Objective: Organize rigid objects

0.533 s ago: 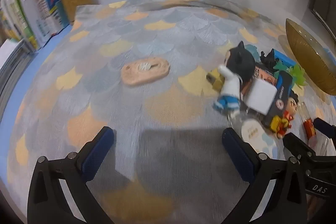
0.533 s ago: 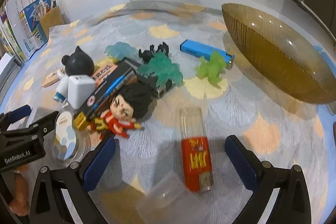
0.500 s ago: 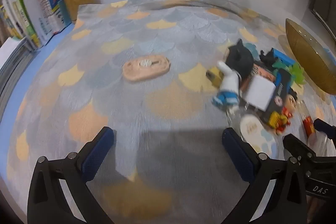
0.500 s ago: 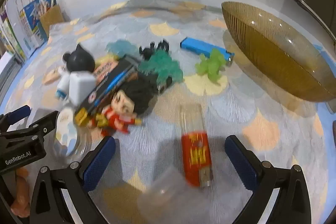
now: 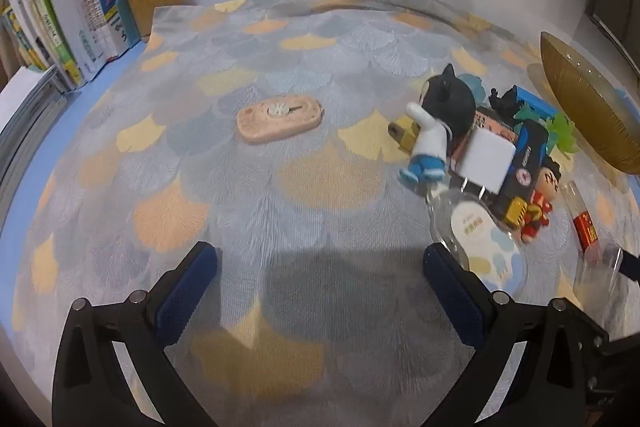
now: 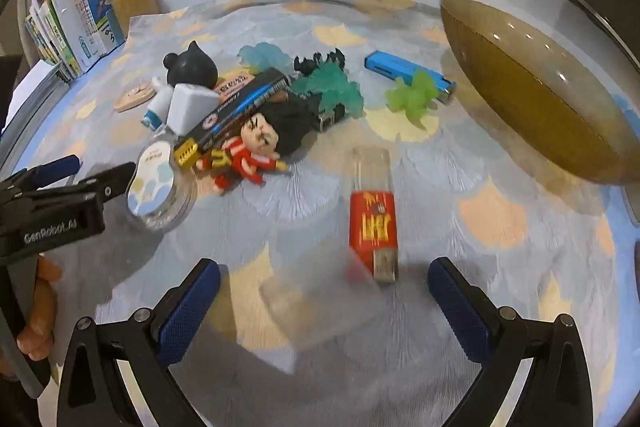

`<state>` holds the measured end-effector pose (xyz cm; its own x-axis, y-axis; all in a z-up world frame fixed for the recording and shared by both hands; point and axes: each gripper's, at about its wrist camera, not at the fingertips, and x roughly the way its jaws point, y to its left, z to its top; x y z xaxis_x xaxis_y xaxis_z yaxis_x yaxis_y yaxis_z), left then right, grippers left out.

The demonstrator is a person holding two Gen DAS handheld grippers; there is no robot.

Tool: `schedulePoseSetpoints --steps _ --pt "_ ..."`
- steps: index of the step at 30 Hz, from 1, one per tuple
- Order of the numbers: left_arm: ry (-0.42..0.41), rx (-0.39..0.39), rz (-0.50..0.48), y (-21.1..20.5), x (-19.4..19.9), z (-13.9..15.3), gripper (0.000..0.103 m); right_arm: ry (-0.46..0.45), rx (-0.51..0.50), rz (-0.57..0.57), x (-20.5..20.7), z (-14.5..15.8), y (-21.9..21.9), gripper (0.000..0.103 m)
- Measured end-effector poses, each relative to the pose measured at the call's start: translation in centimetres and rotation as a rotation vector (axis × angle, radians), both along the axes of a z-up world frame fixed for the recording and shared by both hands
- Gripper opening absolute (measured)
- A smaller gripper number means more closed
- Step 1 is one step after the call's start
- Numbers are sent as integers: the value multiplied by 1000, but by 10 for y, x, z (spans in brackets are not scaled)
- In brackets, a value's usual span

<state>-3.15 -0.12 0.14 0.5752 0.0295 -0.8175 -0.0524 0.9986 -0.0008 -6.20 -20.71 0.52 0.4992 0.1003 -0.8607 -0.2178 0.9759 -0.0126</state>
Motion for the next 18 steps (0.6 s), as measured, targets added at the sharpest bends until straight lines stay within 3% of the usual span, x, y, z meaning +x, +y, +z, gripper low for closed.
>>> schedulePoseSetpoints --steps 4,7,9,13,18 --pt "65 -36 29 -3 -28 5 102 -15 -1 -50 -26 -1 -1 103" --pt "26 -63 34 -6 -66 11 102 -42 9 -124 -53 -5 -5 103" --pt "-26 -39 29 -9 -86 23 102 -77 22 -173 -75 -1 -6 103" --pt "-162 46 16 -18 -119 59 102 -254 41 -213 -111 37 -7 103" --pt "-275 52 -24 -31 -147 97 102 -377 51 -208 -138 86 -8 103"
